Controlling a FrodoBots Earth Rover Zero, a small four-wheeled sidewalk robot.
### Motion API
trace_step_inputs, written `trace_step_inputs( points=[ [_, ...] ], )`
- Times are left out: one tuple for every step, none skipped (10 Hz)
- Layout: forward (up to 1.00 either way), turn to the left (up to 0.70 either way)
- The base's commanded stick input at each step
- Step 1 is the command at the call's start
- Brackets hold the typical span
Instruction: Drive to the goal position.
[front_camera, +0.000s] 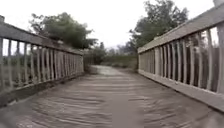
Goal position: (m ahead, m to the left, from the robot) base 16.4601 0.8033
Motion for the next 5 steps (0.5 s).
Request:
trace_step_inputs(
  points=[
    [0.5,0.0],
    [0.5,0.0],
    [0.5,0.0],
    [0.5,0.0],
    [0.5,0.0]
  ],
)
